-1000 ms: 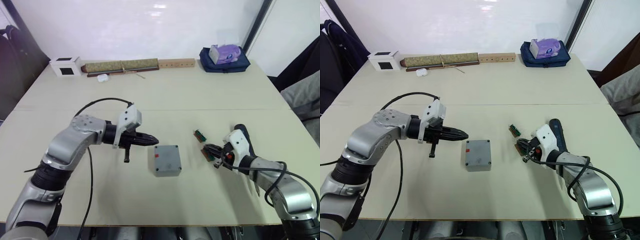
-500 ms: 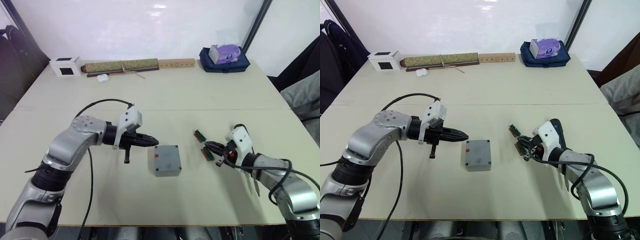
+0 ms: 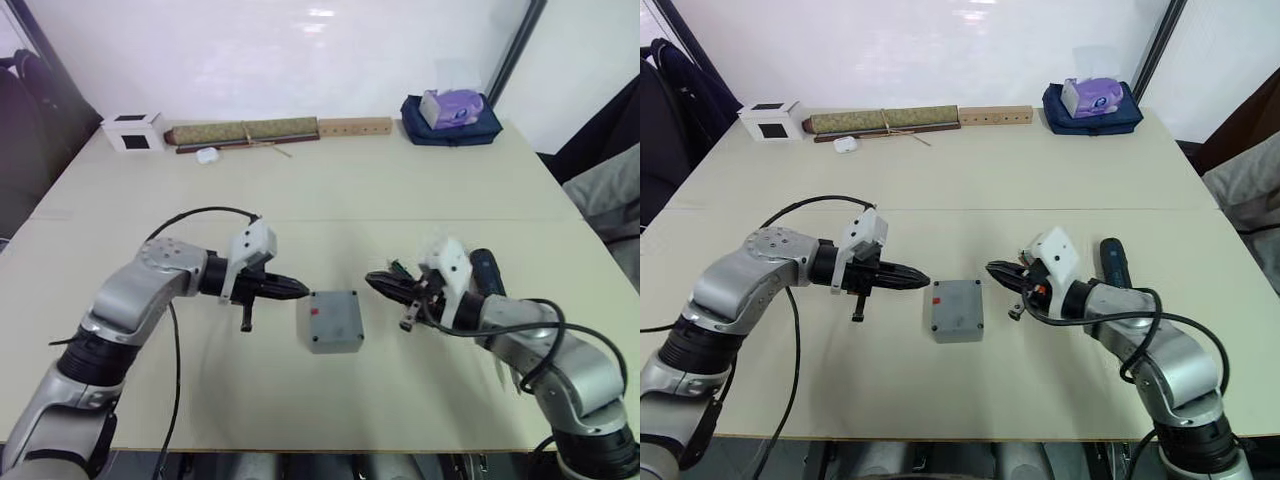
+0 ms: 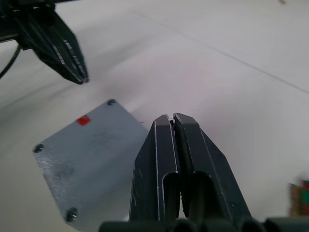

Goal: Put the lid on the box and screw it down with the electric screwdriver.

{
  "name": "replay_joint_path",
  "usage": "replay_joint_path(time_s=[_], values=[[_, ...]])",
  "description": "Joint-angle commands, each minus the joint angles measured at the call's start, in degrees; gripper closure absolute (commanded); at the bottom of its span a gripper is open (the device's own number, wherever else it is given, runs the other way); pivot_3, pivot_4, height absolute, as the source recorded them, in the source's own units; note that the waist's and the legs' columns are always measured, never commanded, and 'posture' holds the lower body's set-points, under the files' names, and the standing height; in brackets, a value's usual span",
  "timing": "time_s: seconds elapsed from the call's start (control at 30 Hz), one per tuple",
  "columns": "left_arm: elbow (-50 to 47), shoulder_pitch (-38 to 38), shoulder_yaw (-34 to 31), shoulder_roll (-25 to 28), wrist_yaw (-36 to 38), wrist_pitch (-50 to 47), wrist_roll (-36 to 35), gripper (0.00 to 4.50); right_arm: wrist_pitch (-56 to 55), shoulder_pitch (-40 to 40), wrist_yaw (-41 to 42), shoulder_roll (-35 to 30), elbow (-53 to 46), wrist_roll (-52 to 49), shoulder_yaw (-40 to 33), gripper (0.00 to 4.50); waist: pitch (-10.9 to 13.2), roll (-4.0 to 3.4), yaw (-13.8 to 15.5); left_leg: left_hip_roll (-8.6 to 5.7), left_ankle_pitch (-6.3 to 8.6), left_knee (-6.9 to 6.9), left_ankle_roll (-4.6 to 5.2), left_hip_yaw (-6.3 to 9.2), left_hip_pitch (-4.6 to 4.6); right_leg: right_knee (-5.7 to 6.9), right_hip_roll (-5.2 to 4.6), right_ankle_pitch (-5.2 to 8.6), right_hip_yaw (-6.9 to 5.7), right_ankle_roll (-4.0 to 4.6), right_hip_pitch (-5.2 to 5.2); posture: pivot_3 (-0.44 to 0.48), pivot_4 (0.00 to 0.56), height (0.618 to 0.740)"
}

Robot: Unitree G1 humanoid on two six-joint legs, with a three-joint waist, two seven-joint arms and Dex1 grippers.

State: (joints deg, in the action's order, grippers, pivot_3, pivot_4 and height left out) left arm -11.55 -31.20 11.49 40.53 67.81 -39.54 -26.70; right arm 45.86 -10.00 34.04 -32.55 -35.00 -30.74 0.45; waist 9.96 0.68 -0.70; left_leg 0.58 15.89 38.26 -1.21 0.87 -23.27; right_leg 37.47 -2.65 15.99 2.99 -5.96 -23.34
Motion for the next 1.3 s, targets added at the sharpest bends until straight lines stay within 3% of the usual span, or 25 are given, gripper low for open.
replay_joint_path(time_s=[0.03, 1.3], values=[[-1.8, 0.3, -1.1, 0.2, -0.5, 0.3, -0.5, 4.50, -0.6, -1.0, -0.6, 0.4, -0.9, -0.3, 0.1, 4.45, 0.0, 0.00, 0.0, 0.00, 0.00, 0.00, 0.00, 0.00, 0.00, 0.00, 0.00, 0.00, 0.00, 0.00, 0.00, 0.000, 0.150, 0.740], [-1.3, 0.7, 0.0, 0.0, -1.4, 1.6, 1.1, 4.50, -5.7, -0.2, 0.1, 1.5, 5.3, 4.6, 5.3, 4.45, 0.0, 0.00, -0.1, -0.02, 0.00, 0.00, 0.00, 0.00, 0.00, 0.01, 0.04, 0.00, 0.00, 0.00, -0.01, 0.000, 0.150, 0.740]])
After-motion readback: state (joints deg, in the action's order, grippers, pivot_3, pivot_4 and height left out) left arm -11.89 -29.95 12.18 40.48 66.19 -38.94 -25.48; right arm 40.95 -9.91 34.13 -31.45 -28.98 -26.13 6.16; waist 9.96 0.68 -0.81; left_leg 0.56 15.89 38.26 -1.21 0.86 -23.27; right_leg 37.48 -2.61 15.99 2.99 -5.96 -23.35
